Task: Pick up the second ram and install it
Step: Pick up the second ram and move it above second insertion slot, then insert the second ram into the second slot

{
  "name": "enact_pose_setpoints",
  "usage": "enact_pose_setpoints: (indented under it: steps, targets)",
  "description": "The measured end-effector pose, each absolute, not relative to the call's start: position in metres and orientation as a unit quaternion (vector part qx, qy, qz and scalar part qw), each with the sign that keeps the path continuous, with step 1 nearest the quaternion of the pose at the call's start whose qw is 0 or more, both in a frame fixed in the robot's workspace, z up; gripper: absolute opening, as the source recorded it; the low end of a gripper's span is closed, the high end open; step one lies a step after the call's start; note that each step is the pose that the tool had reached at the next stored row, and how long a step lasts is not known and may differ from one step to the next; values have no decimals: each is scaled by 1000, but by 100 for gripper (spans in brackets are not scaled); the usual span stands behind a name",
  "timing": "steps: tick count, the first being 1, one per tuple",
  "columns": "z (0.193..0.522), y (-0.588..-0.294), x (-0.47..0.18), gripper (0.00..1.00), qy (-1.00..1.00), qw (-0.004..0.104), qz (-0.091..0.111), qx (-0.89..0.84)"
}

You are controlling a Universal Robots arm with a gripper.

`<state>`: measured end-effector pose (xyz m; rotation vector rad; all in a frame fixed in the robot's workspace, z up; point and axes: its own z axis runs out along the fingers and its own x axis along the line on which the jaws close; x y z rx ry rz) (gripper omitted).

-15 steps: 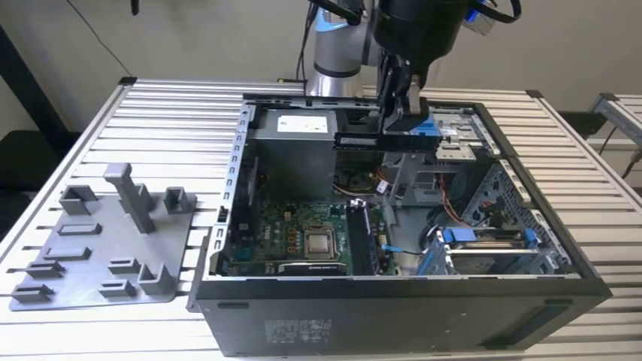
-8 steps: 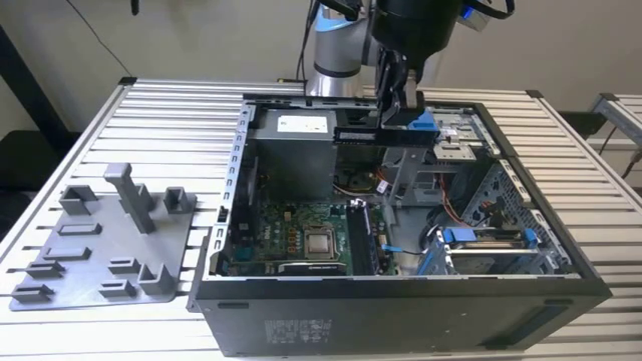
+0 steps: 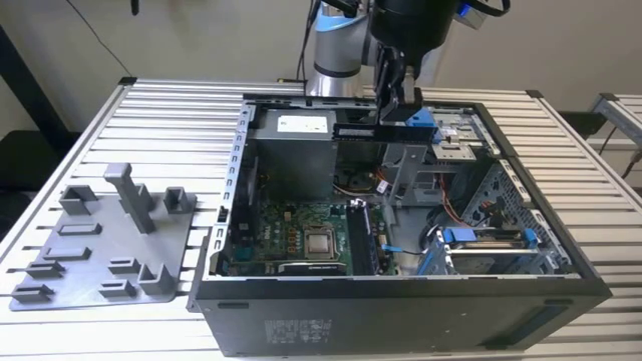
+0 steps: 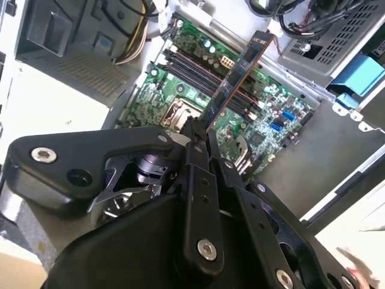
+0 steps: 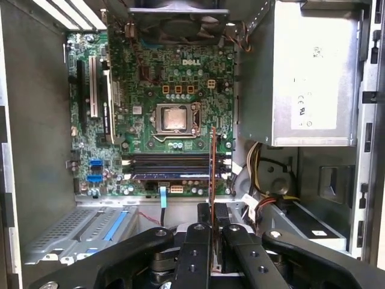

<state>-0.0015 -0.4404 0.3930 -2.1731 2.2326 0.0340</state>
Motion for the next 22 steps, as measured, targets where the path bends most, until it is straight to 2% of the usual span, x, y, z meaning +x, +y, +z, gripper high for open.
enact_pose_setpoints:
  steps: [4, 22]
  targets:
    - [393, -432, -1, 14, 716, 13, 11, -698]
    - [393, -432, -2, 14, 716, 11, 9, -698]
